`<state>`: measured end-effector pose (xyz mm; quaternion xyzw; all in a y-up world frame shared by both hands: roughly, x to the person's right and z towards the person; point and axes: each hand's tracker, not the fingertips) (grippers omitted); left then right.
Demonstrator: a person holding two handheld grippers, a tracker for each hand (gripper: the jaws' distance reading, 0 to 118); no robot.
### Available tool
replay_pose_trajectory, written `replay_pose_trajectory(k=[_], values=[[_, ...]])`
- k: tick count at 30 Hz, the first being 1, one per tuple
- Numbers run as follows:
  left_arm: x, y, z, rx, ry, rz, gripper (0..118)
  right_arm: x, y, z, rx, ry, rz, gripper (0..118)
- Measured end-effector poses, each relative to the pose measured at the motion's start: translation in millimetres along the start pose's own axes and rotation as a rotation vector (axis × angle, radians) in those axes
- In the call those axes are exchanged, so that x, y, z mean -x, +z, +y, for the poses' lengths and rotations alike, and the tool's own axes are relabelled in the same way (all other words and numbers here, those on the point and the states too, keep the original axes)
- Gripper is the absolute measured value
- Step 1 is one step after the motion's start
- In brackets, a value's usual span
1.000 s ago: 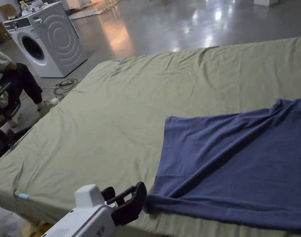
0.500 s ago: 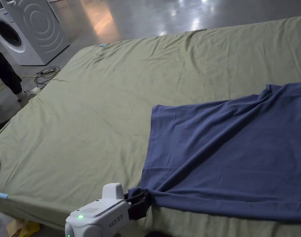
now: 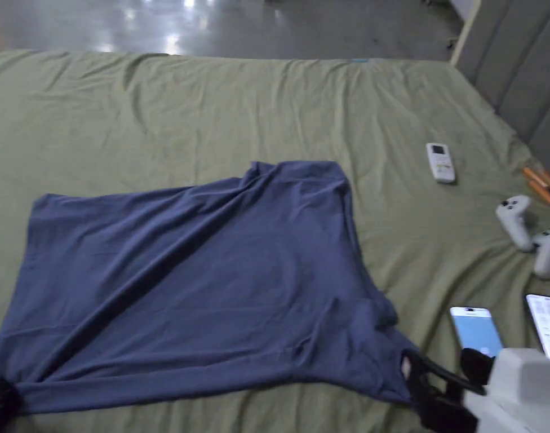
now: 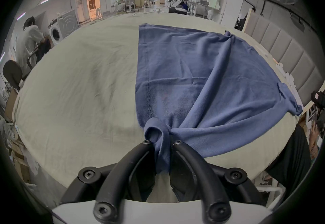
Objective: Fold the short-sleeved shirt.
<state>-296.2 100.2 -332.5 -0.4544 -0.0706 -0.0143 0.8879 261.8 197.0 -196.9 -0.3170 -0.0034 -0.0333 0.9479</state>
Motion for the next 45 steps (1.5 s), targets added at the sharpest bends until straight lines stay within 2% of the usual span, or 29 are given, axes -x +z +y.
replay_pose_trajectory(k=[7,10,12,14,15,16,17,19,22,23,27,30,32,39,45], values=[[-8,5,6,0.017,0.075,0.022,13,-31,-69,-24,0.147,-0.057,-0.002,76],[-11,8,6,0.016,0.070,0.019,13,-28,-90,-27,0.242,-0.006,0.033,74],[-12,8,7,0.017,0.075,0.015,13,-22,-92,-21,0.241,0.050,0.093,58],[-13,10,5,0.013,0.076,0.015,13,-14,-95,-16,0.239,0.111,0.096,42],[-11,9,6,0.010,0.076,0.014,13,-11,-98,-15,0.254,0.137,0.093,23],[-10,9,5,0.006,0.081,0.011,13,-9,-101,-15,0.261,0.145,0.087,17],[-10,10,5,0.004,0.089,0.008,13,-10,-106,-16,0.273,0.142,0.082,17],[-6,9,5,0.002,0.104,0.002,13,-14,-113,-14,0.297,0.110,0.100,6],[-4,15,4,-0.008,0.108,-0.010,9,-22,-108,-12,0.289,0.035,0.138,5],[-2,20,3,-0.059,0.079,-0.053,9,-24,-103,-12,0.275,0.007,0.145,5],[1,57,-11,-0.227,0.068,-0.060,8,-32,-69,-14,0.145,-0.086,0.139,4],[4,90,-16,-0.365,0.081,-0.122,8,-28,-38,-13,0.048,-0.114,0.107,4],[12,97,-23,-0.430,0.099,-0.133,8,-25,-19,-14,-0.012,-0.119,0.092,4],[8,124,-44,-0.403,0.042,-0.143,8,-20,38,-12,-0.065,-0.132,0.081,4],[7,118,-46,-0.345,0.007,-0.148,8,-8,42,7,-0.093,-0.044,0.097,4]])
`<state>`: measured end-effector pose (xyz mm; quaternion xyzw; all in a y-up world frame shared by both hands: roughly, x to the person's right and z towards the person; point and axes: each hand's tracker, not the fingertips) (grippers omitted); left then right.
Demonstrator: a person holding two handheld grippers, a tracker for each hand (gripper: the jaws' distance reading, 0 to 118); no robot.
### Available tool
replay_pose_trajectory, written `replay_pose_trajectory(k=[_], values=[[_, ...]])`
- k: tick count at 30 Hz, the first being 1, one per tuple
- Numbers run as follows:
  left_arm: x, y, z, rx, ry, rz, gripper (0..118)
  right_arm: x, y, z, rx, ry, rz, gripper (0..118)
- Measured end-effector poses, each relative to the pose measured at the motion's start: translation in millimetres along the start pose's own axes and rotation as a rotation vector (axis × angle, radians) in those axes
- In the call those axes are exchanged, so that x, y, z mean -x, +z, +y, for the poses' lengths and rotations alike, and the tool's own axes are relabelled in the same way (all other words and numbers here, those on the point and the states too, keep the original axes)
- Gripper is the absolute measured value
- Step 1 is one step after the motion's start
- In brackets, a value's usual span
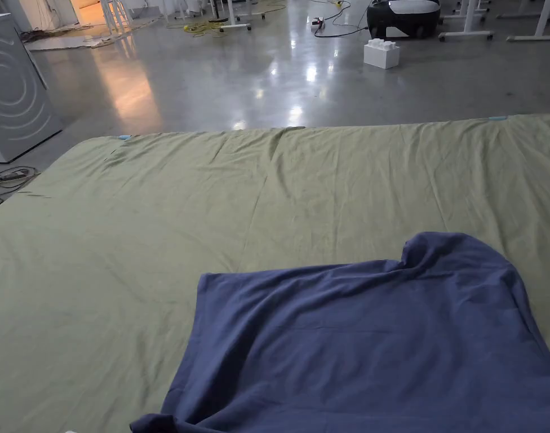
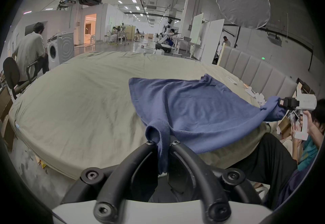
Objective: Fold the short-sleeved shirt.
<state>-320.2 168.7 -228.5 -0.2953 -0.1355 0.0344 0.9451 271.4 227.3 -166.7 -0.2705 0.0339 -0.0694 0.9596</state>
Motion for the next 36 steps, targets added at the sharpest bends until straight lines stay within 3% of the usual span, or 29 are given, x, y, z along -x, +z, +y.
replay_pose_trajectory(k=[5,8,13,17,18,19,20,21,24,27,32,33,36], values=[[5,-49,35,-0.008,0.077,0.004,8,1,-68,50,-0.009,-0.010,0.044,4],[22,-90,61,0.029,0.236,0.015,8,5,-122,80,0.009,0.006,0.046,4],[39,-159,84,0.147,0.266,0.037,8,-25,-214,94,0.164,-0.016,0.019,4],[43,-202,73,0.257,0.347,0.072,9,-35,-273,76,0.275,0.033,-0.009,4],[47,-210,68,0.278,0.371,0.084,12,-37,-282,69,0.299,0.050,-0.024,10],[49,-212,64,0.283,0.402,0.080,22,-38,-290,63,0.318,0.074,-0.038,27],[50,-209,62,0.258,0.412,0.084,35,-39,-294,59,0.341,0.100,-0.044,53],[51,-203,62,0.218,0.429,0.075,50,-37,-294,56,0.340,0.122,-0.047,79],[50,-180,77,0.199,0.341,0.134,102,-40,-272,61,0.260,0.134,-0.013,80],[40,-132,98,0.131,0.190,0.207,102,-34,-224,77,0.116,0.080,0.004,80],[-9,-14,115,-0.176,-0.039,0.192,100,-16,-113,72,-0.094,0.013,0.038,80],[-19,9,113,-0.274,-0.029,0.273,100,-8,-96,67,-0.105,-0.012,0.047,80],[-50,55,101,-0.386,-0.025,0.303,95,7,-47,50,-0.152,-0.036,0.043,74]])
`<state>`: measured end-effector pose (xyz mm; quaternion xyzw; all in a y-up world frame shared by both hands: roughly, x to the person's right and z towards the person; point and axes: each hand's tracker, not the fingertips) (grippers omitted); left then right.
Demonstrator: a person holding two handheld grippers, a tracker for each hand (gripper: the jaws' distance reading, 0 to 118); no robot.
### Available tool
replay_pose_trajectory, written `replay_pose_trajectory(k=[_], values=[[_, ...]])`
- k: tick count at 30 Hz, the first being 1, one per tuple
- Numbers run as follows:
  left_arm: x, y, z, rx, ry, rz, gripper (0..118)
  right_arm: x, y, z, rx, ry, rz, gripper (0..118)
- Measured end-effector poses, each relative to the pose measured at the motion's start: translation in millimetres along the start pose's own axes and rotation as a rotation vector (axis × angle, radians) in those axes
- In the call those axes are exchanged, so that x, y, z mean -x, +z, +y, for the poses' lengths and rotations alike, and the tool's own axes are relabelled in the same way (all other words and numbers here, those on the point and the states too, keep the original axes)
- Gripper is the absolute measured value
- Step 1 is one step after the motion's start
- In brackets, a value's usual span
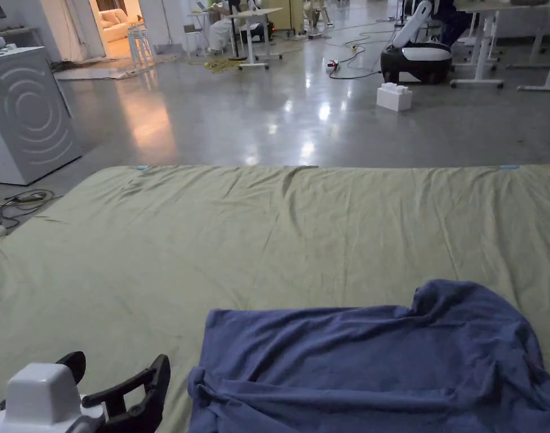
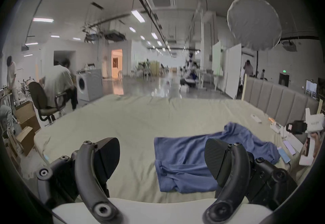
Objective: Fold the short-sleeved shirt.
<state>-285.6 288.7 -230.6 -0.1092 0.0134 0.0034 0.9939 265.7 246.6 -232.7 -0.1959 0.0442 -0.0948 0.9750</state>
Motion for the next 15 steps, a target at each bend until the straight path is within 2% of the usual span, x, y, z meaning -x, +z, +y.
replay_pose_trajectory(k=[2,3,4,5,6,7,9,11,12,13,15], values=[[-10,20,-1,0.009,0.015,-0.006,82,16,23,-4,-0.046,0.013,-0.007,70],[-13,28,0,0.006,0.007,-0.020,64,22,32,-5,-0.054,0.018,-0.005,64],[-17,36,2,-0.001,-0.010,-0.030,46,28,42,-5,-0.061,0.024,0.000,55],[-21,44,5,-0.004,-0.020,-0.040,33,34,49,-5,-0.076,0.029,0.002,45],[-26,47,6,-0.008,-0.030,-0.046,22,41,56,-4,-0.095,0.047,0.007,29],[-30,52,8,-0.014,-0.036,-0.045,18,48,62,-3,-0.107,0.069,0.004,17],[-34,62,13,-0.026,-0.023,-0.088,14,57,73,0,-0.131,0.121,-0.014,14],[-41,70,15,-0.048,-0.033,-0.113,0,66,77,3,-0.117,0.114,-0.005,3],[-44,72,15,-0.054,-0.044,-0.117,0,68,78,2,-0.101,0.093,0.005,0],[-46,72,16,-0.052,-0.054,-0.126,0,57,80,-3,-0.112,0.087,0.013,0],[-48,71,16,-0.046,-0.062,-0.133,0,59,78,-2,-0.114,0.092,0.016,0]])
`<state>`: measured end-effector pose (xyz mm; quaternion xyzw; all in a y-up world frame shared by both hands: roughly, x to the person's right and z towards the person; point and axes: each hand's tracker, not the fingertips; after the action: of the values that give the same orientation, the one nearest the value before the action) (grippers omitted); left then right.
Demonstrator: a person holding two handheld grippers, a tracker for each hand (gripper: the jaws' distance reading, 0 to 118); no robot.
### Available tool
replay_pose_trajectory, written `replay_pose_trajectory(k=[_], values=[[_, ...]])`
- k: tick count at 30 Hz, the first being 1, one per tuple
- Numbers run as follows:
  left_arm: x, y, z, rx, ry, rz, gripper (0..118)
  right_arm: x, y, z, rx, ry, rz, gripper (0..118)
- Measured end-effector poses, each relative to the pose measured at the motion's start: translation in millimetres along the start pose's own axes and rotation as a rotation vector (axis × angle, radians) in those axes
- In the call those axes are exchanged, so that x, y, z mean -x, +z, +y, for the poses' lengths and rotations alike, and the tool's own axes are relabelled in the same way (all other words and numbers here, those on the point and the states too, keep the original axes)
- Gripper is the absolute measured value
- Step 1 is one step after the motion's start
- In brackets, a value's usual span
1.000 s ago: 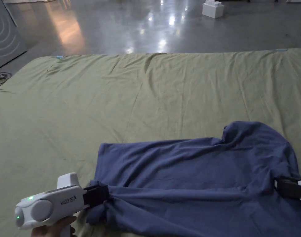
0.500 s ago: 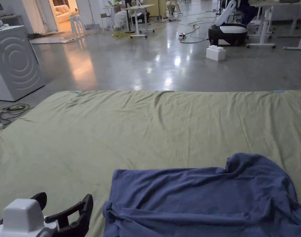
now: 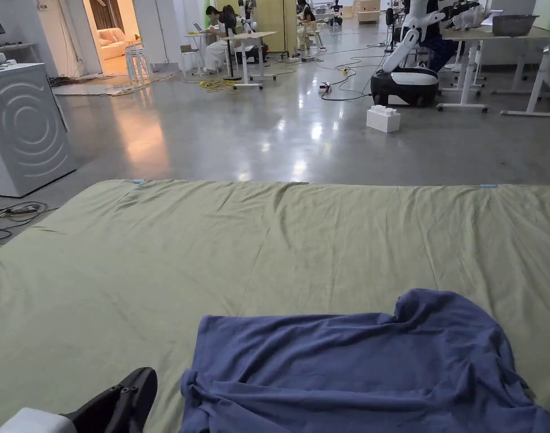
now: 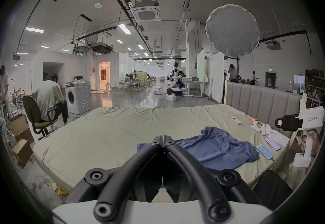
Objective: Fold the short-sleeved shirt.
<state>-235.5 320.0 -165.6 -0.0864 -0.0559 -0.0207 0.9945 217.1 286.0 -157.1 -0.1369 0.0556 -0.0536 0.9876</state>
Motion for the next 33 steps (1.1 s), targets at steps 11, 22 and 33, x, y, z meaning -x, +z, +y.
replay_pose_trajectory(k=[11,22,33], values=[[30,-44,-27,0.145,0.121,-0.013,0,-9,-9,-5,0.048,-0.013,0.010,0],[80,-186,-132,0.567,0.264,-0.006,69,-10,-30,-28,0.160,-0.017,0.010,0],[65,-245,-176,0.725,0.193,-0.079,71,-27,-31,-47,0.227,-0.069,-0.034,0]])
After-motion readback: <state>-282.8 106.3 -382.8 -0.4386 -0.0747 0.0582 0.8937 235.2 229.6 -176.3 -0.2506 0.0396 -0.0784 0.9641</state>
